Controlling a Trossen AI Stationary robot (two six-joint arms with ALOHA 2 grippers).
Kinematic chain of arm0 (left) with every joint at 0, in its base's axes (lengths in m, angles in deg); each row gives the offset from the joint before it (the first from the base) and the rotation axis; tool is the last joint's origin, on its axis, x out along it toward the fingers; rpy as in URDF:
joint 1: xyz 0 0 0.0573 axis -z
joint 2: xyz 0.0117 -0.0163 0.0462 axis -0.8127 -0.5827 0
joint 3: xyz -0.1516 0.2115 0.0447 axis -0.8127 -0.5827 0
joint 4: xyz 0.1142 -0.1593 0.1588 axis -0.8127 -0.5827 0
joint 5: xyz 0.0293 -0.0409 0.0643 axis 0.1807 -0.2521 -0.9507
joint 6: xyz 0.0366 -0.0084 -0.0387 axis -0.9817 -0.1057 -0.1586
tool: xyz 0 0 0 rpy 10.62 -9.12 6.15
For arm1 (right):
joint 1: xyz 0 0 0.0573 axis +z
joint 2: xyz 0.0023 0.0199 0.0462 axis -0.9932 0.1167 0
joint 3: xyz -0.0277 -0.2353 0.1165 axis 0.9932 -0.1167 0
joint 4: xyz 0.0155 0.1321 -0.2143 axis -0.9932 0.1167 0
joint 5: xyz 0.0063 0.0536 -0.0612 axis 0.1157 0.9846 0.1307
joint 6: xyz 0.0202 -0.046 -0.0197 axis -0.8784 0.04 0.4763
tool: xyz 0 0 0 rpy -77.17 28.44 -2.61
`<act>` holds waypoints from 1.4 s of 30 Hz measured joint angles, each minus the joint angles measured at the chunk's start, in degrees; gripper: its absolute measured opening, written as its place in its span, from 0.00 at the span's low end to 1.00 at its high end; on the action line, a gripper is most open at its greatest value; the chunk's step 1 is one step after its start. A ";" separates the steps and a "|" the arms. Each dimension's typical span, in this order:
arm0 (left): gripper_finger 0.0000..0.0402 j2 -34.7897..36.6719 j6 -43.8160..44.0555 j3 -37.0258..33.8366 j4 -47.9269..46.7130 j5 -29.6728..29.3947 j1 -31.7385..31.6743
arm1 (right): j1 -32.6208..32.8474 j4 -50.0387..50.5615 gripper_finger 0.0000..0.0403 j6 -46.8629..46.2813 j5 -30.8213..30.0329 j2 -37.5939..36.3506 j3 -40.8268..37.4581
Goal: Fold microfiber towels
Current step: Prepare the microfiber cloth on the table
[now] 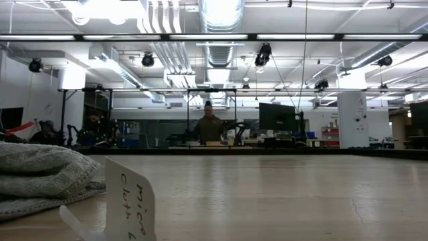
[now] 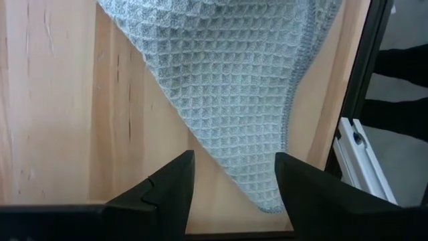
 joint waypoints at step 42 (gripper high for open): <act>0.53 -6.96 1.75 1.06 15.86 10.28 5.07 | -0.01 -0.01 0.20 -0.01 -0.02 0.00 -0.02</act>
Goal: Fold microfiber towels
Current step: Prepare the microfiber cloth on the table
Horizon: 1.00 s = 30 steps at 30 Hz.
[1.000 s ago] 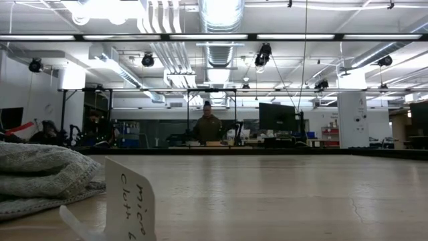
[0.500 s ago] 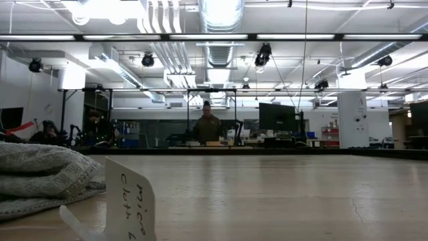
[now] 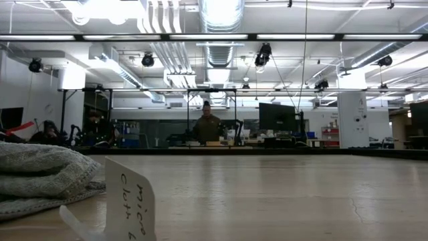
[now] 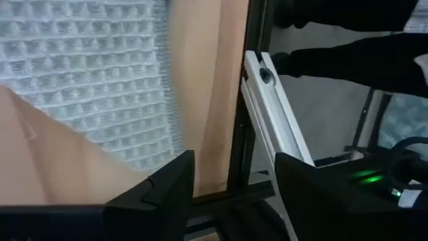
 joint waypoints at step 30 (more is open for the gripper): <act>0.42 -4.41 0.81 -0.14 -5.54 -0.39 0.33 | -0.01 0.01 0.20 0.01 0.00 0.00 0.00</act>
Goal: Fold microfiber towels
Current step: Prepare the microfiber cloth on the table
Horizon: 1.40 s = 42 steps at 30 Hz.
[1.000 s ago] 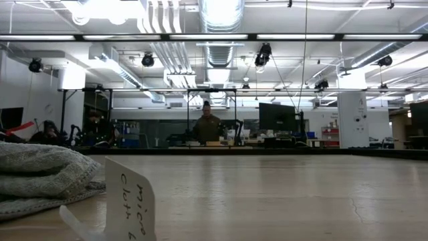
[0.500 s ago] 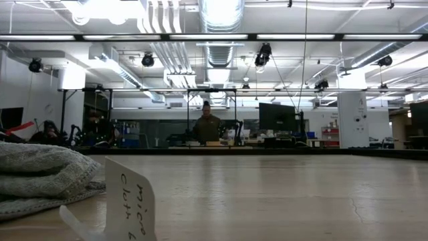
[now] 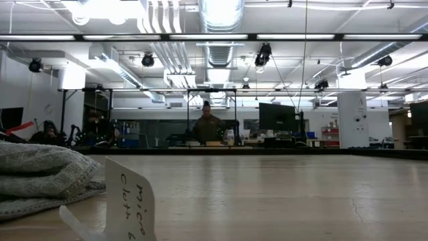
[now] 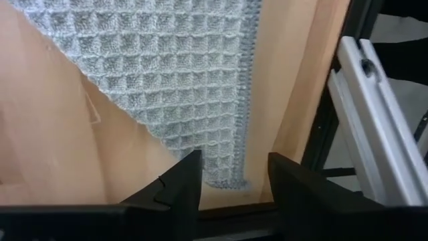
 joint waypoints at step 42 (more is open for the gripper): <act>0.02 -6.25 3.53 0.00 -1.46 2.36 0.02 | -0.01 0.00 0.19 0.00 0.01 0.00 0.00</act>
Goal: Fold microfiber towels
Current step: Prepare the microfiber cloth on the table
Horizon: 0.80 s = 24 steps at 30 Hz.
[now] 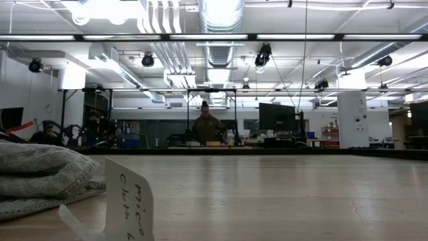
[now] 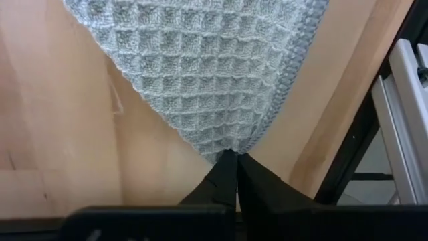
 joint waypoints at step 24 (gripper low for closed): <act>0.00 6.71 4.47 0.09 -4.22 -4.33 -0.07 | 0.00 0.00 0.18 0.00 0.00 0.00 0.00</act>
